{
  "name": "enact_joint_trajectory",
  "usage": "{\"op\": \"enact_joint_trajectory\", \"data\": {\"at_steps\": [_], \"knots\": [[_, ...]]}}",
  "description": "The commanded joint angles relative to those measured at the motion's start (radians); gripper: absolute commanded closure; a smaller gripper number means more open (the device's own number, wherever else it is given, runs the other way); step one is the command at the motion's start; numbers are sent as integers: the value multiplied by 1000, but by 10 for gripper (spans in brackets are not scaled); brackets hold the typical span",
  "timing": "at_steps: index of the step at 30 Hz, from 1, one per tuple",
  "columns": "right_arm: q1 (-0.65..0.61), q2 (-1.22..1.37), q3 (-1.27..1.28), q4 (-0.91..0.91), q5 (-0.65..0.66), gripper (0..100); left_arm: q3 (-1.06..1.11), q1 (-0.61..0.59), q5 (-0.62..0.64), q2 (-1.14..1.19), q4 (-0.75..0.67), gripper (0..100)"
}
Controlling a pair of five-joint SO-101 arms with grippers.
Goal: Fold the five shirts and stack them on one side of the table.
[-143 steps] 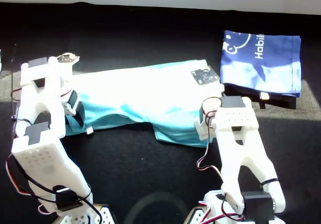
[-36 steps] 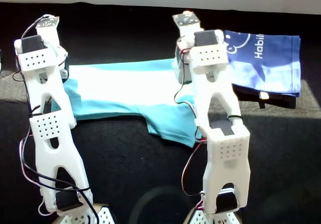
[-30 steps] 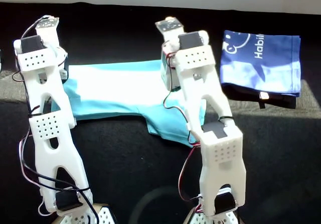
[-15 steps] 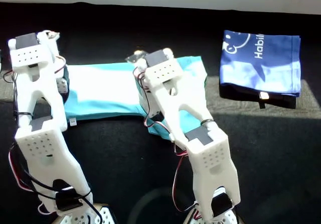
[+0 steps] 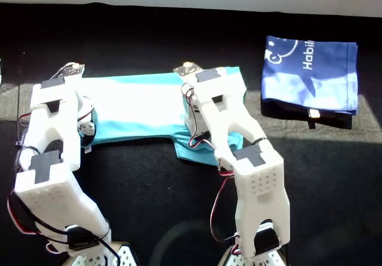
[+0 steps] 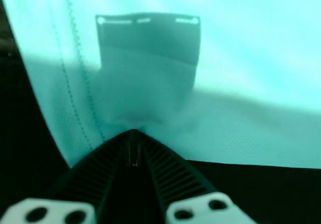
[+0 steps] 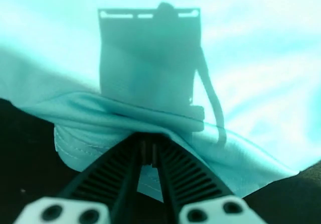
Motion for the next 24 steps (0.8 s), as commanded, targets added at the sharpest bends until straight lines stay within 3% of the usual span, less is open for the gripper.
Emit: {"op": "enact_joint_trajectory", "data": {"at_steps": [1,8,17,21,24], "knots": [[44,-77,12,-38,44,991,44,7,5,-10,-83,990],[-33,-130,-16,120,48,991,48,7,6,-7,-100,990],[-188,-309,33,162,48,965,48,8,6,-4,-100,990],[-211,-309,128,114,49,871,47,8,6,-2,-100,990],[-206,-308,193,39,49,869,47,10,6,-2,-100,990]]}}
